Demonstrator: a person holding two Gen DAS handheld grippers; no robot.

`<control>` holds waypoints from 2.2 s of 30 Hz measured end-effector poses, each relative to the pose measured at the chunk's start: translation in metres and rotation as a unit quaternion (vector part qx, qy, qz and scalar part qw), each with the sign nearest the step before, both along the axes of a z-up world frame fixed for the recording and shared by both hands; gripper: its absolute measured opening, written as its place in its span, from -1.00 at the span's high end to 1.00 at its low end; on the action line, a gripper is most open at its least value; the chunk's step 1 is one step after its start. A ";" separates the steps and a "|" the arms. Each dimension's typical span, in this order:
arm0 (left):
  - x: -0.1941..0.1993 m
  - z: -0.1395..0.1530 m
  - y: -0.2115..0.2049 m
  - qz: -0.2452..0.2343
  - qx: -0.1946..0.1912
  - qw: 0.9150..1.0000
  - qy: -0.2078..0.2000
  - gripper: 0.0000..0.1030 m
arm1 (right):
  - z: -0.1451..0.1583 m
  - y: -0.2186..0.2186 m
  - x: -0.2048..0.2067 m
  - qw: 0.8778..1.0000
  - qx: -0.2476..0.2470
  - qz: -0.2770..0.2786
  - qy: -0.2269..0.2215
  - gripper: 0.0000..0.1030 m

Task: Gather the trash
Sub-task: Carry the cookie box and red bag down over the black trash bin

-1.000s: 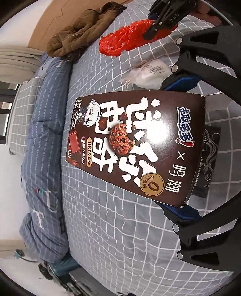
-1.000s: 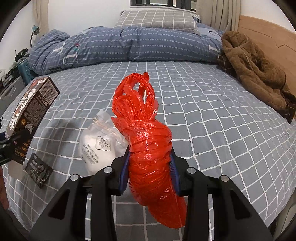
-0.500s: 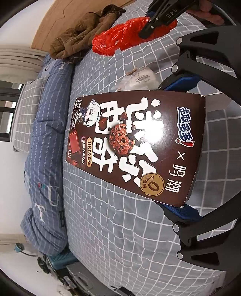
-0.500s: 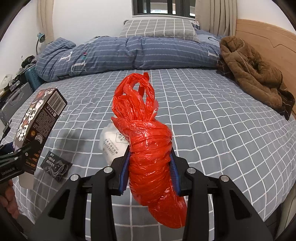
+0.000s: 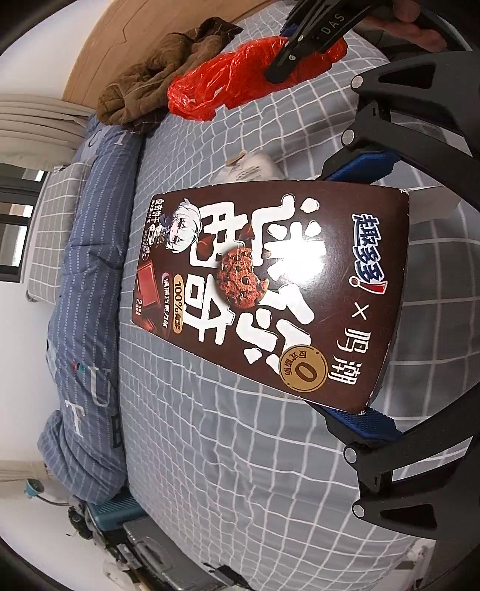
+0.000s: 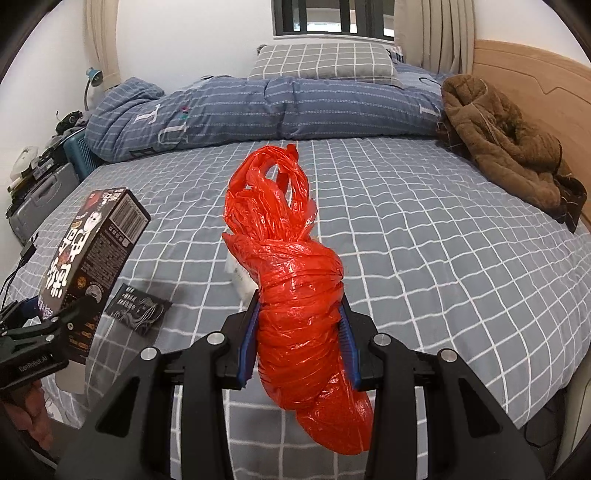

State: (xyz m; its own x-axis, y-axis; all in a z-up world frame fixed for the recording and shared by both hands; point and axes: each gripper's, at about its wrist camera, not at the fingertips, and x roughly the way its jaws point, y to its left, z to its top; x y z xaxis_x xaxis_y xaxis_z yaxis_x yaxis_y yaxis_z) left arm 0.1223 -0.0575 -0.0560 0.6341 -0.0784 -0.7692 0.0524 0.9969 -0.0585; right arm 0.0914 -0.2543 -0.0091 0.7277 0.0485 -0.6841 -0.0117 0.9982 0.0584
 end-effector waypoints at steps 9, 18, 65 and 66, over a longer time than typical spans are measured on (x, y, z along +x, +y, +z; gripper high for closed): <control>-0.039 0.004 0.009 0.004 -0.010 1.000 -0.001 -0.82 | -0.001 0.014 -0.034 1.000 0.004 0.010 0.004 0.30; -0.078 0.012 0.019 0.011 -0.012 1.000 -0.006 -0.82 | 0.001 0.023 -0.073 1.000 -0.002 0.021 0.003 0.30; -0.256 -0.027 0.056 0.050 -0.007 0.995 0.091 -0.82 | -0.059 0.050 -0.232 0.994 0.005 0.037 0.099 0.30; -0.258 -0.030 0.058 0.050 -0.007 0.994 0.096 -0.82 | -0.061 0.050 -0.233 0.994 0.004 0.037 0.103 0.30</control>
State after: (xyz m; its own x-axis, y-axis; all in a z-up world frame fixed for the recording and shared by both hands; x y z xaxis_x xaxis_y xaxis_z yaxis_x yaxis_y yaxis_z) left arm -0.1355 0.0000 -0.0864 0.4808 -0.0345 -0.8762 -0.0608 0.9955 -0.0726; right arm -0.1419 -0.2044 -0.0698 0.5671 0.1030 -0.8172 -0.0722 0.9946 0.0752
